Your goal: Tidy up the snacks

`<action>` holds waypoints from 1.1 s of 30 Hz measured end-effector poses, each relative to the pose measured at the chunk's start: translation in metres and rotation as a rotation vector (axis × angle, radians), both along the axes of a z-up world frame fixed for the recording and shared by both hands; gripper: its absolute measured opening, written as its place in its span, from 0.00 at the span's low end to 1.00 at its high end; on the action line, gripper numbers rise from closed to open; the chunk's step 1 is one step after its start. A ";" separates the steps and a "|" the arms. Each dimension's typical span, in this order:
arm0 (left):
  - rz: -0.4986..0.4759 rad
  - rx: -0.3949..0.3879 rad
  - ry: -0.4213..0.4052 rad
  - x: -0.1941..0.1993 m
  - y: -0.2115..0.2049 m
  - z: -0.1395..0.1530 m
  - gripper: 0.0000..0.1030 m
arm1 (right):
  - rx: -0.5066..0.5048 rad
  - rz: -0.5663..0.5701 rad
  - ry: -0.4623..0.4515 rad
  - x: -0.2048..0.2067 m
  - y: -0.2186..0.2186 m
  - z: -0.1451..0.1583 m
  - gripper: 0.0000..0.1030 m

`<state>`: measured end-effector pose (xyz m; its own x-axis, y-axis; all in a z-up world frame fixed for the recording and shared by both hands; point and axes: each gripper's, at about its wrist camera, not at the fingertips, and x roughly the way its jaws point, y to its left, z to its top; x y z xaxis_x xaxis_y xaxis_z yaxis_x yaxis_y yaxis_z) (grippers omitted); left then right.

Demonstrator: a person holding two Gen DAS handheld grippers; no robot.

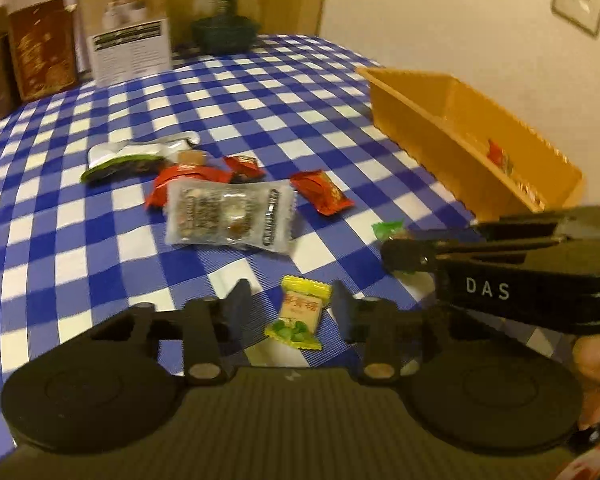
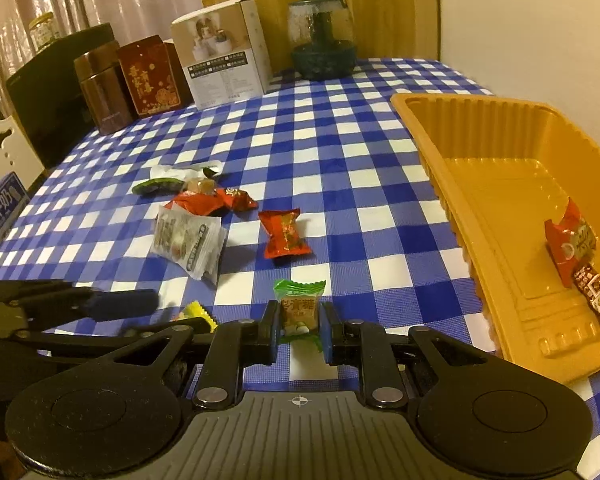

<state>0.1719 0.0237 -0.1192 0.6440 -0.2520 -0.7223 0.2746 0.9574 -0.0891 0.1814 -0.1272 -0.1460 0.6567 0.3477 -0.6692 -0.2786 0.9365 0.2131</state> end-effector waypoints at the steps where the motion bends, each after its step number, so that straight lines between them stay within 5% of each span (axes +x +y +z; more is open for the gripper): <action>1: -0.016 0.015 -0.002 0.000 -0.003 -0.001 0.31 | 0.000 0.000 0.000 0.000 0.000 0.000 0.20; 8: -0.041 0.076 0.002 -0.007 -0.012 -0.005 0.29 | 0.005 -0.006 0.005 -0.001 -0.001 -0.001 0.20; 13: -0.013 0.059 0.007 -0.010 -0.008 -0.004 0.18 | 0.007 0.003 0.007 -0.002 0.001 -0.002 0.20; 25: 0.193 -0.023 0.042 -0.040 0.020 0.015 0.18 | -0.005 0.056 -0.007 -0.028 0.011 0.006 0.20; 33: 0.242 -0.048 0.031 -0.066 0.023 0.037 0.18 | -0.008 0.060 -0.018 -0.058 0.010 0.024 0.20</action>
